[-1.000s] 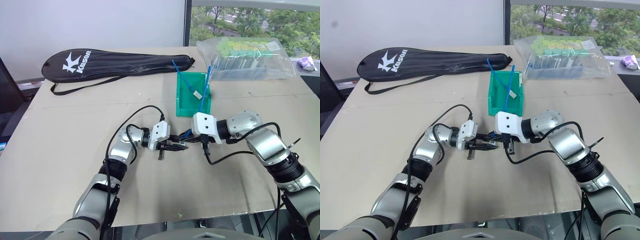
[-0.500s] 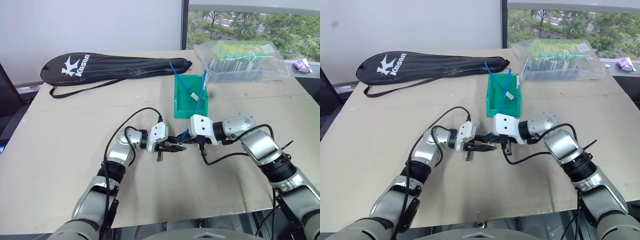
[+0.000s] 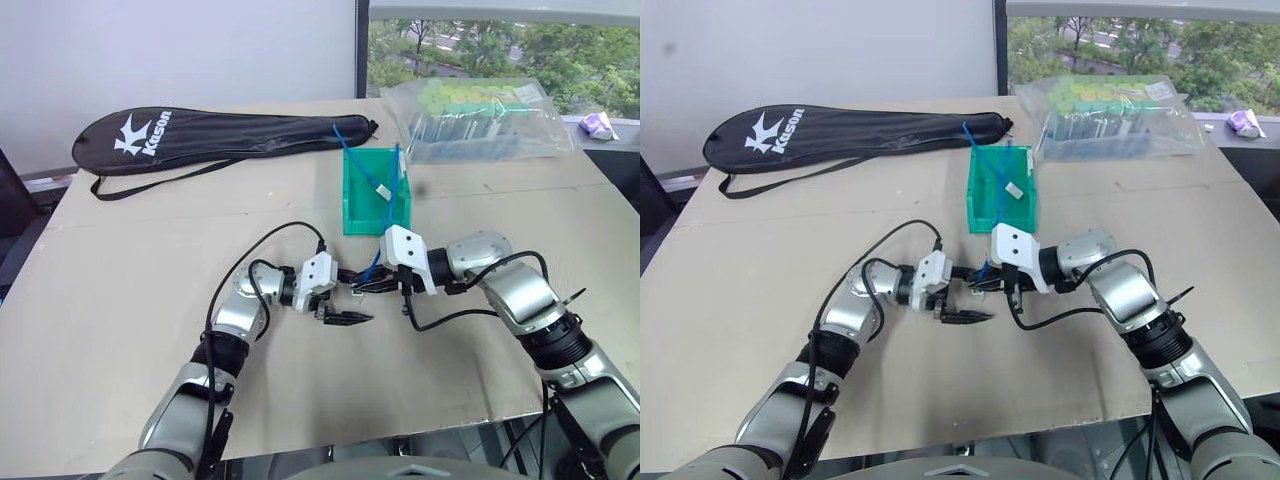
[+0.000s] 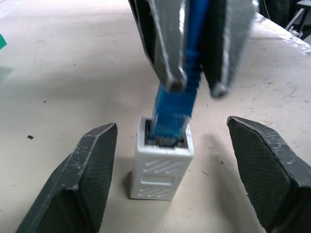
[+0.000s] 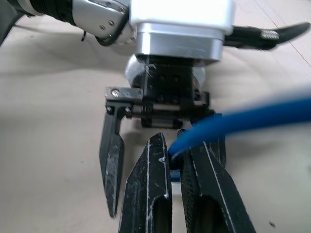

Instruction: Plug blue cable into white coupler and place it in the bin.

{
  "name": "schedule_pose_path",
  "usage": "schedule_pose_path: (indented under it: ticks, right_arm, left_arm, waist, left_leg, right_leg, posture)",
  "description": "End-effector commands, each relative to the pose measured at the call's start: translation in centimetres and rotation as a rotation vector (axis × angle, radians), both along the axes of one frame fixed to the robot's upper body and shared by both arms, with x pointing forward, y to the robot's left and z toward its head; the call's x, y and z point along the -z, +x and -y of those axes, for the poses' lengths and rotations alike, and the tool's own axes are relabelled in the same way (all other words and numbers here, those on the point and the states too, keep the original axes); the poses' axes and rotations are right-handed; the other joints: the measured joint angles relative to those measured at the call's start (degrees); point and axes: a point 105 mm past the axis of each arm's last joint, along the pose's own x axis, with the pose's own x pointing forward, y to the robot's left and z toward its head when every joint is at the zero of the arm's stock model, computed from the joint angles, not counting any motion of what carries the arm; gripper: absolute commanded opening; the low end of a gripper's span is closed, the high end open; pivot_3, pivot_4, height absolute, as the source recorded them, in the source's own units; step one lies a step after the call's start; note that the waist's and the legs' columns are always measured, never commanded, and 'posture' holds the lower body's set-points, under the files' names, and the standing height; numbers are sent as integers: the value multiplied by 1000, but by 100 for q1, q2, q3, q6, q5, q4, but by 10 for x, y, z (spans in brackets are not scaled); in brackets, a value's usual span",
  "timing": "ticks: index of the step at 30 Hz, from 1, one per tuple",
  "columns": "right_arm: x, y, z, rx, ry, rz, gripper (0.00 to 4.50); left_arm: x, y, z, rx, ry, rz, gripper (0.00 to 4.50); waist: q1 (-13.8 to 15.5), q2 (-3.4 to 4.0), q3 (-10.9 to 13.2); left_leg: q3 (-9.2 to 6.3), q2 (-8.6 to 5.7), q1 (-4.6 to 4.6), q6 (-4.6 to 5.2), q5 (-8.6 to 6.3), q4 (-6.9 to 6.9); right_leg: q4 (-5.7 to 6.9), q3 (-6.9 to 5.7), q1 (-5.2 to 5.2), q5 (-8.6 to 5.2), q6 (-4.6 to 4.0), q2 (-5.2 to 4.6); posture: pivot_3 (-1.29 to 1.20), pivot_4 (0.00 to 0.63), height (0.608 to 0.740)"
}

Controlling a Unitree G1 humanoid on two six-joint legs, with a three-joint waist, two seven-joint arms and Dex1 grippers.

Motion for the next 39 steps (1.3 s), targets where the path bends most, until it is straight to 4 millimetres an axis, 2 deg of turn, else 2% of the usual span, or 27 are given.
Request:
schedule_pose_path:
  ticks: [1,5,8,10,13,20,26,28,31,33,36,39]
  right_arm:
    - [-24,-3,0,-12,51,44,0]
    - [-51,2,4,26,127,70,0]
    - [-80,12,7,71,229,97,0]
    - [-99,23,10,116,304,120,0]
    - [-117,54,17,229,361,172,0]
    - [-122,119,34,457,316,196,0]
    - [-116,141,29,480,263,163,0]
    - [-113,144,27,481,240,150,642]
    - [-113,149,24,487,231,140,1850]
    - [-115,155,24,518,233,150,2973]
    - [-128,167,30,613,274,201,4391]
    - [-141,175,36,682,309,246,4459]
  left_arm:
    - [-1,-3,-15,-69,-9,-12,3797]
    - [-28,-2,-37,-255,-83,7,3797]
    - [-45,-12,-52,-386,-107,-2,3797]
    - [-55,-18,-61,-478,-116,11,3797]
    - [-82,-20,-68,-626,-190,36,3797]
    - [-124,-20,-58,-747,-269,81,3797]
    - [-135,-16,-57,-788,-269,107,3797]
    - [-136,-15,-57,-794,-270,106,3976]
    - [-136,-14,-56,-794,-275,103,3976]
    - [-135,-14,-54,-792,-278,99,3976]
    - [-135,-14,-53,-788,-280,98,3976]
    - [-135,-13,-51,-785,-282,97,3976]
  waist:
    - [-6,1,3]
    - [-12,2,9]
    - [5,-6,34]
    - [23,-7,42]
    - [19,-10,55]
    - [21,-17,65]
    - [-13,-17,70]
    - [-10,-17,71]
    - [-7,-17,72]
    - [-8,-16,74]
    - [-9,-16,77]
    - [-3,-16,79]
  left_leg:
    - [1,2,-5,0,0,-1]
    - [0,7,-50,0,0,0]
    - [-5,9,-73,-1,1,3]
    - [-8,6,-78,-1,0,2]
    - [-8,-1,-80,-2,0,1]
    - [-3,-16,-80,-4,1,3]
    - [14,-10,-80,-13,7,-8]
    - [22,-9,-81,-27,15,-18]
    - [26,-8,-83,-29,16,-23]
    - [31,-8,-83,-30,16,-23]
    - [38,-10,-83,-31,17,-22]
    - [39,-11,-83,-32,18,-22]
  right_leg:
    - [1,2,-9,0,0,1]
    - [11,8,-58,1,-1,0]
    - [10,11,-74,2,0,-17]
    - [3,14,-72,2,0,-42]
    - [-3,14,-71,2,0,-54]
    - [-4,13,-65,3,0,-67]
    - [-6,27,-78,3,1,-34]
    - [-6,32,-86,3,1,-32]
    - [-8,35,-91,3,1,-31]
    - [-8,40,-92,3,1,-32]
    - [-7,48,-94,3,1,-33]
    - [-7,49,-95,3,0,-34]
  posture:
    - [0,150,740]
    - [0,150,740]
    - [0,150,740]
    - [0,150,740]
    - [0,150,740]
    - [0,150,740]
    - [0,150,740]
    - [0,150,740]
    - [0,150,740]
    - [0,150,740]
    - [0,150,740]
    - [0,150,740]
